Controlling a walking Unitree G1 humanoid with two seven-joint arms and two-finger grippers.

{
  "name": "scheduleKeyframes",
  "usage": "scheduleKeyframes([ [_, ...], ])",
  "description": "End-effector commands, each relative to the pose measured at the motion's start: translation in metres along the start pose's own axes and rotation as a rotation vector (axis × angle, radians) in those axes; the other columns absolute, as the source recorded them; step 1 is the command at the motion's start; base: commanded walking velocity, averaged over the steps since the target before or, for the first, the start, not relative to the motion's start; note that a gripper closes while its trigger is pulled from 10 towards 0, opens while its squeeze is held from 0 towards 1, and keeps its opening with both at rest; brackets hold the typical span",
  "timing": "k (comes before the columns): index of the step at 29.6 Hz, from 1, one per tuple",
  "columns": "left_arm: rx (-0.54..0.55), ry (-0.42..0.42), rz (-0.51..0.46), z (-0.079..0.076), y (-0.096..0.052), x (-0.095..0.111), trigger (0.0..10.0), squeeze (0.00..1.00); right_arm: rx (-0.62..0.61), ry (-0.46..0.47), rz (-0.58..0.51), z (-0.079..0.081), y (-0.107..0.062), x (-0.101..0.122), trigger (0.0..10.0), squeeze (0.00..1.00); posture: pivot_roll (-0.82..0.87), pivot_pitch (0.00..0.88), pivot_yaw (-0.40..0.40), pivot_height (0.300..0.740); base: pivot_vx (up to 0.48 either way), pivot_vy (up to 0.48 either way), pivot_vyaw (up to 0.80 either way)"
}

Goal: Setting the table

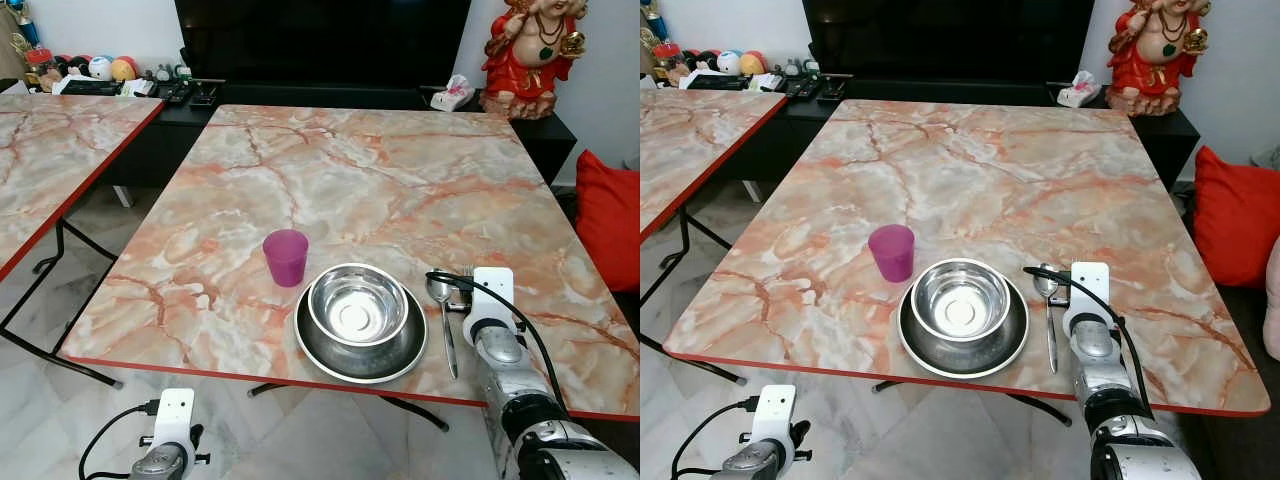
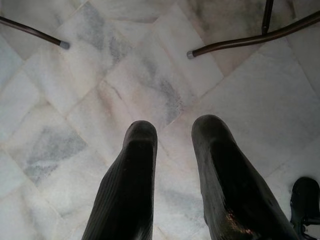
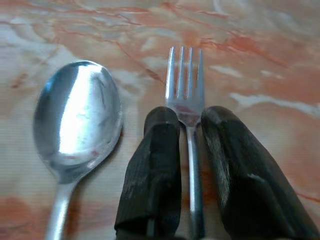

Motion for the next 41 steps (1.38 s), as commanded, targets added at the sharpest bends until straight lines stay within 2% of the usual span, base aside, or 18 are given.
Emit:
scheduleKeyframes([
  [1, 0.006, 0.008, 0.012, 0.003, -0.001, -0.003, 10.0, 0.00, -0.007, 0.021, -0.038, 0.001, 0.001, 0.010, 10.0, 0.00, 0.07, 0.000, 0.019, 0.740, 0.000, 0.000, 0.00],
  [8, 0.006, 0.007, 0.011, 0.003, 0.000, -0.002, 10.0, 0.00, -0.026, 0.040, -0.096, -0.001, 0.001, 0.022, 10.0, 0.00, 0.07, 0.000, 0.019, 0.740, 0.000, 0.000, 0.00],
  [14, 0.006, 0.006, 0.010, 0.003, -0.001, -0.003, 10.0, 0.00, -0.081, 0.023, -0.142, -0.010, 0.000, 0.027, 10.0, 0.00, 0.07, 0.000, 0.019, 0.740, 0.000, 0.000, 0.00],
  [20, 0.006, 0.006, 0.011, 0.004, -0.001, -0.003, 10.0, 0.00, -0.189, 0.091, -0.210, -0.025, -0.006, 0.032, 10.0, 0.00, 0.06, 0.000, 0.018, 0.740, 0.000, 0.000, 0.00],
  [23, 0.007, 0.006, 0.012, 0.004, -0.001, -0.004, 10.0, 0.00, -0.242, 0.073, -0.287, -0.033, -0.013, 0.036, 10.0, 0.00, 0.06, 0.000, 0.017, 0.740, 0.000, 0.000, 0.00],
  [25, 0.007, 0.004, 0.012, 0.004, -0.001, -0.004, 10.0, 0.00, -0.361, 0.095, -0.367, -0.052, -0.027, 0.039, 10.0, 0.00, 0.07, 0.000, 0.011, 0.740, 0.000, 0.000, 0.00],
  [26, 0.007, 0.004, 0.012, 0.004, -0.001, -0.004, 10.0, 0.00, -0.361, 0.095, -0.367, -0.052, -0.027, 0.039, 10.0, 0.00, 0.07, 0.000, 0.011, 0.740, 0.000, 0.000, 0.00],
  [27, 0.008, 0.003, 0.013, 0.004, -0.001, -0.005, 10.0, 0.00, -0.428, 0.087, -0.406, -0.063, -0.037, 0.040, 10.0, 0.00, 0.07, 0.000, 0.009, 0.740, 0.000, 0.000, 0.00],
  [28, 0.008, 0.003, 0.013, 0.004, -0.001, -0.005, 10.0, 0.00, -0.453, 0.080, -0.417, -0.068, -0.041, 0.039, 10.0, 0.00, 0.06, 0.000, 0.009, 0.740, 0.000, 0.000, 0.00],
  [29, 0.007, 0.004, 0.015, 0.004, -0.001, -0.006, 10.0, 0.00, -0.518, 0.055, -0.429, -0.082, -0.052, 0.036, 10.0, 0.00, 0.05, 0.000, 0.008, 0.740, 0.000, 0.000, 0.00],
  [30, 0.007, 0.004, 0.015, 0.004, -0.001, -0.006, 10.0, 0.00, -0.518, 0.055, -0.429, -0.082, -0.052, 0.036, 10.0, 0.00, 0.05, 0.000, 0.008, 0.740, 0.000, 0.000, 0.00],
  [31, 0.006, 0.005, 0.017, 0.003, -0.001, -0.007, 10.0, 0.00, -0.594, 0.035, -0.420, -0.097, -0.062, 0.030, 10.0, 0.00, 0.04, 0.000, 0.010, 0.740, 0.000, 0.000, 0.00],
  [32, 0.006, 0.005, 0.017, 0.003, -0.001, -0.007, 10.0, 0.00, -0.628, 0.029, -0.413, -0.103, -0.066, 0.027, 10.0, 0.00, 0.04, 0.000, 0.010, 0.740, 0.000, 0.000, 0.00],
  [34, 0.004, 0.006, 0.018, 0.003, -0.001, -0.007, 10.0, 0.00, -0.751, -0.040, -0.376, -0.125, -0.080, 0.019, 10.0, 0.00, 0.04, 0.000, 0.008, 0.740, 0.000, 0.000, 0.00],
  [35, 0.003, 0.007, 0.019, 0.003, -0.001, -0.007, 10.0, 0.00, -0.892, -0.080, -0.338, -0.147, -0.098, 0.010, 10.0, 0.00, 0.04, 0.000, 0.008, 0.740, 0.000, 0.000, 0.00],
  [37, 0.002, 0.007, 0.019, 0.002, -0.001, -0.008, 10.0, 0.00, -0.979, -0.114, -0.304, -0.158, -0.110, 0.003, 10.0, 0.00, 0.03, 0.000, 0.010, 0.740, 0.000, 0.000, 0.00],
  [38, 0.001, 0.008, 0.020, 0.002, -0.002, -0.008, 10.0, 0.00, -1.055, -0.156, -0.242, -0.168, -0.120, -0.008, 10.0, 0.00, 0.03, 0.000, 0.010, 0.740, 0.000, 0.000, 0.00],
  [41, 0.000, 0.010, 0.021, 0.001, -0.002, -0.009, 10.0, 0.00, -1.120, -0.221, -0.130, -0.177, -0.129, -0.027, 10.0, 0.00, 0.03, 0.000, 0.007, 0.740, 0.000, 0.000, 0.00],
])
Point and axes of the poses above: a point about 5 cm out from each wrist's last joint towards the gripper, its own y axis pointing out of the wrist towards the gripper, its own x axis along the axis of the wrist's last joint, z = x × y, the point moved 3 cm from there along y, pointing out of the wrist towards the gripper, and after that the axes turned 10 degrees about -y, right-handed, at the moved point
